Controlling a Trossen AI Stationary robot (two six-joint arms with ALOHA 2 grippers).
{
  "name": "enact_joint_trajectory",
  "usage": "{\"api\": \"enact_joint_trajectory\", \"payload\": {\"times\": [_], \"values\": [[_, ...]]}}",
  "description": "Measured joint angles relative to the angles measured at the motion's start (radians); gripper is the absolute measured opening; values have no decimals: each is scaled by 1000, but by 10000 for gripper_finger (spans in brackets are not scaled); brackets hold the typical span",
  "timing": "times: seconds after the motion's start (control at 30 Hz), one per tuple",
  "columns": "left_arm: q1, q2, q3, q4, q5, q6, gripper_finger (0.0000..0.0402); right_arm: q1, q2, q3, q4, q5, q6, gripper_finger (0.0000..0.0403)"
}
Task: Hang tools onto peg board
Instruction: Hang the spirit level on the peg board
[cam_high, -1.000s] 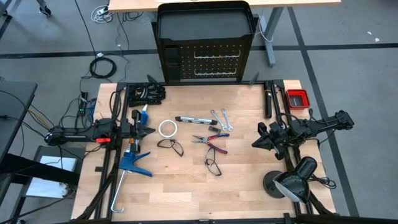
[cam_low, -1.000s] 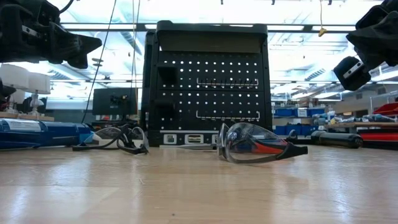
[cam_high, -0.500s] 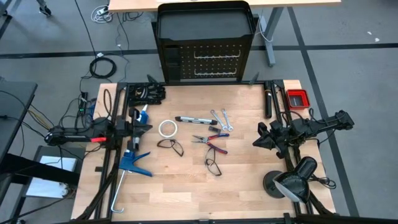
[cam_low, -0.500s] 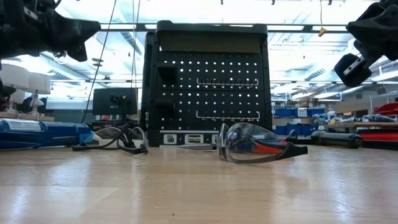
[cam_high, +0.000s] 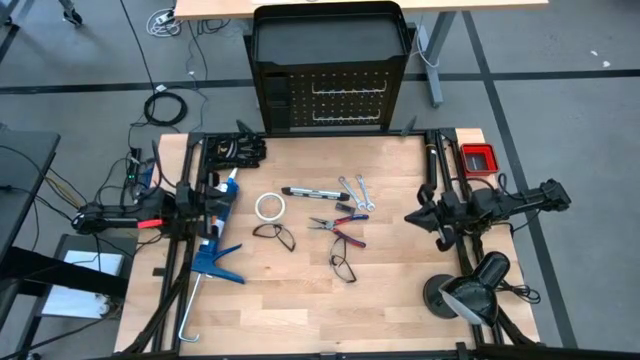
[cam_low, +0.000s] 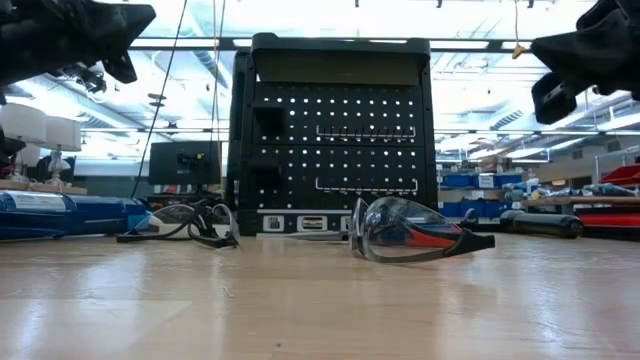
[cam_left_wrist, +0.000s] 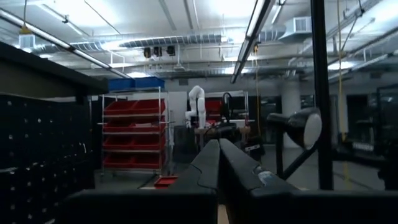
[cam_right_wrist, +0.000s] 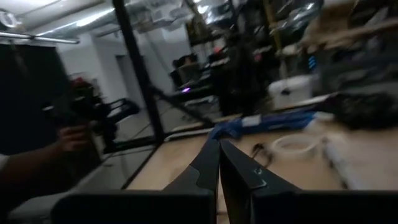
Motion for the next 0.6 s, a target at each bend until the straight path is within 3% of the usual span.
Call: {"api": "enact_joint_trajectory", "payload": {"times": [0.2, 0.43, 0.6], "values": [[0, 0, 0, 32, 0, -27, 12, -17, 0, 0, 64, 96, -136, 23], [0, 0, 0, 49, -17, -27, 12, -21, 0, 0, 65, 105, -150, 23], [0, 0, 0, 49, -84, -98, 12, -21, 0, 0, 65, 108, -285, 22]]}}
